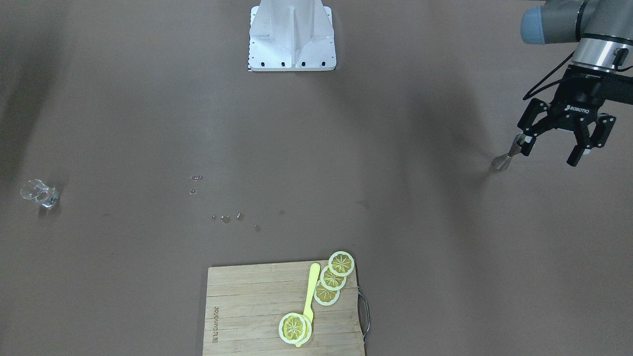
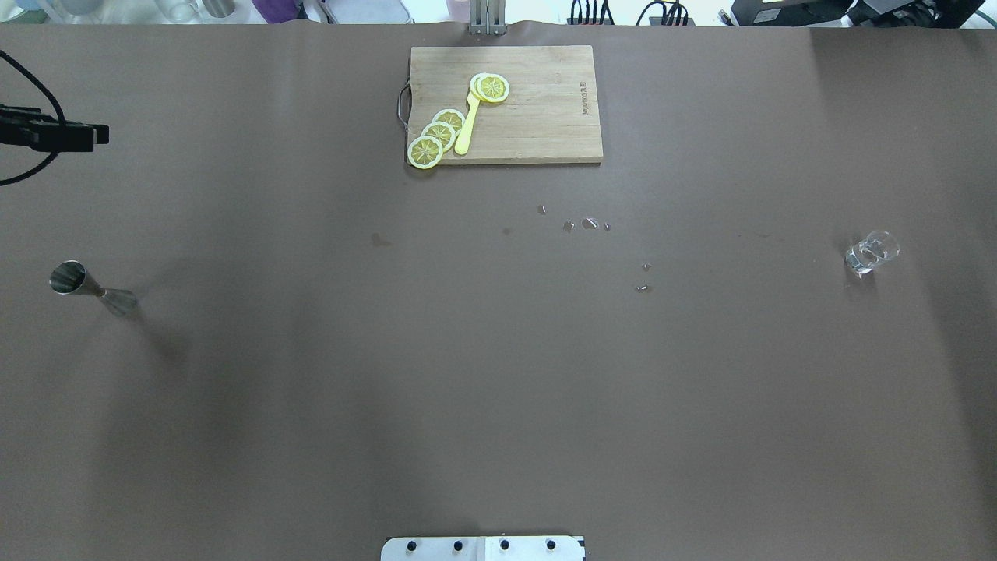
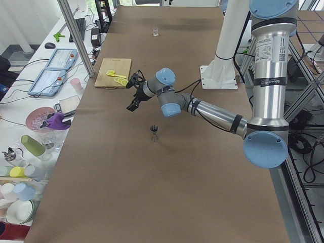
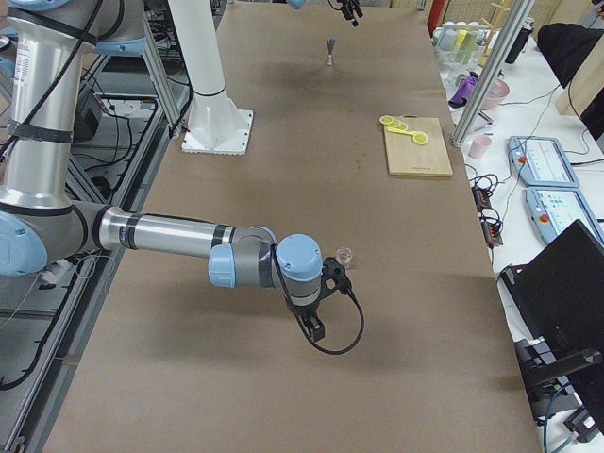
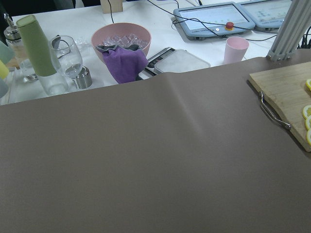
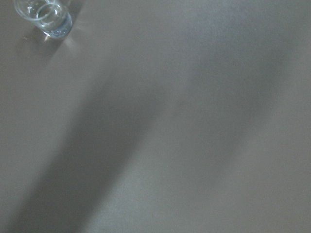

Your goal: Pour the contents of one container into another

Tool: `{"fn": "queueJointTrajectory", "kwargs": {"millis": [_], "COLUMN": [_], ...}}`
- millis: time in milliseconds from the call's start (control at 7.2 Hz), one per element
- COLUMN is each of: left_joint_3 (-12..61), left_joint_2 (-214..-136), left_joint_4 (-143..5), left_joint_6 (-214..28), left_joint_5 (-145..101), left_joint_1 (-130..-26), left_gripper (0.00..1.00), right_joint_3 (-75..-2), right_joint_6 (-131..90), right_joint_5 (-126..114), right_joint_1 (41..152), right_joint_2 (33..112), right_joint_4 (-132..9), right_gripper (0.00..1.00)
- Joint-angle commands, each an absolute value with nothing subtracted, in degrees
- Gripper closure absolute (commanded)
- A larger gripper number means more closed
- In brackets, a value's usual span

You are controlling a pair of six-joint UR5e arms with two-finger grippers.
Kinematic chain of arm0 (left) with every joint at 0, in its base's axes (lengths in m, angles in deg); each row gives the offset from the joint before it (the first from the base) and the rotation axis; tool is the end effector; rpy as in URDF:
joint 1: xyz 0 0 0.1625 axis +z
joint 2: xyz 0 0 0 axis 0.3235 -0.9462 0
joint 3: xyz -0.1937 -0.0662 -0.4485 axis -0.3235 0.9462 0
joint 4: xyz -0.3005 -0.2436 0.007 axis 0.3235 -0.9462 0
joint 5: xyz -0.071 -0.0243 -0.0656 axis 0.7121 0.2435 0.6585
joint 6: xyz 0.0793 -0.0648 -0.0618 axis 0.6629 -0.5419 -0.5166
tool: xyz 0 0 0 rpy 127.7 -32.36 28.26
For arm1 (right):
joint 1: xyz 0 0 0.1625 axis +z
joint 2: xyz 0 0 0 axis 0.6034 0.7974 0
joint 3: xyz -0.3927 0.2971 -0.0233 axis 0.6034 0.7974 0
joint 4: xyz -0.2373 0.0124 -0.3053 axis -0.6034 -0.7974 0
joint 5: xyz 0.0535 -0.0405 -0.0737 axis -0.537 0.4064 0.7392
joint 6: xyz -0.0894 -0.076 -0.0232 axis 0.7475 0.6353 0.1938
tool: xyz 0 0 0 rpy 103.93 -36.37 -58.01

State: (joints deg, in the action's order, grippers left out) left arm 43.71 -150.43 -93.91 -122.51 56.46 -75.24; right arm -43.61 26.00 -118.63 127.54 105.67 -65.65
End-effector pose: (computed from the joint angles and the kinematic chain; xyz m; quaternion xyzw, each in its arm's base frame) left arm 0.1578 -0.4411 0.5127 0.3827 0.4000 -0.0288 0.8323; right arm 0.0509 -0.3571 0.7494 0.1367 -0.3621 -0.2497 0.8876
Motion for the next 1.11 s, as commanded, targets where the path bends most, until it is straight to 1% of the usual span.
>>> {"fn": "queueJointTrajectory", "kwargs": {"millis": [0, 139, 278, 417, 556, 694, 833, 972], "left_joint_3": [44.3, 44.2, 43.3, 39.6, 34.8, 32.4, 30.6, 28.5], "left_joint_2": [-142.0, -138.2, -135.0, -133.4, -133.7, -134.4, -135.8, -137.9], "left_joint_4": [-104.3, -109.2, -116.7, -126.5, -133.4, -135.3, -136.2, -137.0], "left_joint_6": [-123.9, -125.7, -126.0, -126.0, -126.0, -126.0, -126.0, -126.0], "left_joint_5": [45.5, 42.1, 38.9, 34.0, 29.9, 24.1, 16.8, 12.2], "left_joint_1": [-69.5, -67.0, -64.4, -61.0, -57.9, -54.8, -50.5, -47.7], "left_gripper": [0.03, 0.03, 0.03, 0.03, 0.03, 0.03, 0.03, 0.03], "right_joint_3": [-40.0, -38.1, -35.4, -33.8, -32.3, -27.8, -22.5, -17.2], "right_joint_6": [25.6, 25.5, 25.2, 25.3, 25.3, 25.4, 25.3, 23.6], "right_joint_5": [-121.1, -124.1, -127.3, -129.0, -128.9, -129.1, -128.7, -129.3], "right_joint_1": [126.2, 124.8, 123.4, 120.7, 119.0, 118.9, 118.4, 117.8], "right_joint_2": [105.5, 105.2, 102.1, 98.6, 95.6, 92.4, 91.8, 90.2], "right_joint_4": [-55.0, -51.9, -50.6, -50.4, -49.3, -43.4, -31.2, -22.2], "right_gripper": [0.0, 0.0, 0.0, 0.0, 0.0, 0.0, 0.0, 0.0]}}
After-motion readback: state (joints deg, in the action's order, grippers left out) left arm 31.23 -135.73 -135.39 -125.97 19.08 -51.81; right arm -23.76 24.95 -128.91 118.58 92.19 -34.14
